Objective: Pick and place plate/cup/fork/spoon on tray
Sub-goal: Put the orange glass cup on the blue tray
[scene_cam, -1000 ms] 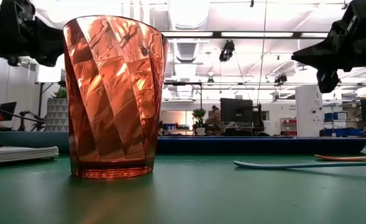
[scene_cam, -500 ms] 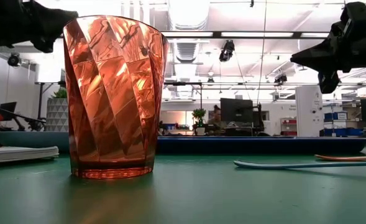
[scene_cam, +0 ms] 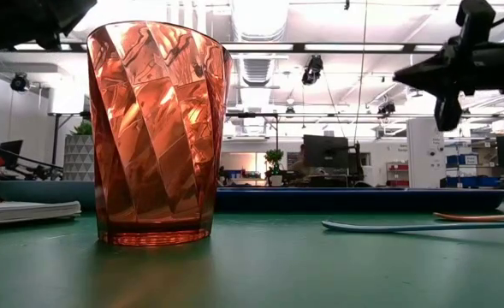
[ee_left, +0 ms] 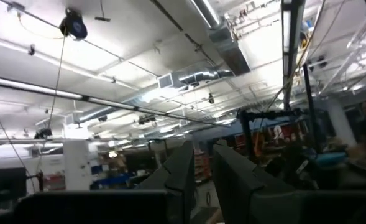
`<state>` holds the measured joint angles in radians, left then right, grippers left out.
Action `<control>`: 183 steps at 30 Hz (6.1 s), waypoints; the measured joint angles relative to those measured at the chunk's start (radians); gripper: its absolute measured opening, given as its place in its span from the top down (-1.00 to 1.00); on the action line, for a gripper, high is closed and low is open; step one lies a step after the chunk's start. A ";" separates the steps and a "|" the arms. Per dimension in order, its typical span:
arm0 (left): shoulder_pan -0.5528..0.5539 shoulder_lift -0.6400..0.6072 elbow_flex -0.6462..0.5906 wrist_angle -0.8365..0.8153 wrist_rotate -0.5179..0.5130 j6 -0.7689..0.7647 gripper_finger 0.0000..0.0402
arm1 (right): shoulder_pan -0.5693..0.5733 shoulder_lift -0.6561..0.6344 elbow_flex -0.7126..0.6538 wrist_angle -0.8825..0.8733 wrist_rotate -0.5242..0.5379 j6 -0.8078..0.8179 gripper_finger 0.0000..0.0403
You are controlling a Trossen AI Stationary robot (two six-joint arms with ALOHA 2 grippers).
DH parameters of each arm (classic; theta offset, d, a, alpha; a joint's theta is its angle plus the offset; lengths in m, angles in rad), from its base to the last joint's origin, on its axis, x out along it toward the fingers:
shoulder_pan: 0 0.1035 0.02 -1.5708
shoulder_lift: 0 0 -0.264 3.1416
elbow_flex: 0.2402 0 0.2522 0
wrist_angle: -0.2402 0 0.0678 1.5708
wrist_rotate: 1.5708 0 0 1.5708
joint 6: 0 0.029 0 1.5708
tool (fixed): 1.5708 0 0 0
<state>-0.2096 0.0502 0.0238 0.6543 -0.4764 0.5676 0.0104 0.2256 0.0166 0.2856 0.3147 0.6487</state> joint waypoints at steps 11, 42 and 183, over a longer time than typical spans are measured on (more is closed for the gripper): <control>0.000 0.000 0.002 0.047 0.000 0.016 0.80 | 0.060 0.430 0.088 0.490 0.000 -0.213 0.96; 0.000 0.001 0.011 0.050 -0.001 0.017 0.80 | 0.218 1.377 1.197 -0.159 -0.066 -0.388 0.96; 0.000 0.008 0.010 0.063 -0.038 0.016 0.80 | 0.264 1.650 1.593 -0.673 -0.218 -0.352 0.95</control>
<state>-0.2096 0.0582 0.0334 0.7170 -0.5148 0.5838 0.2743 1.8756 1.6092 -0.3871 0.0971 0.2967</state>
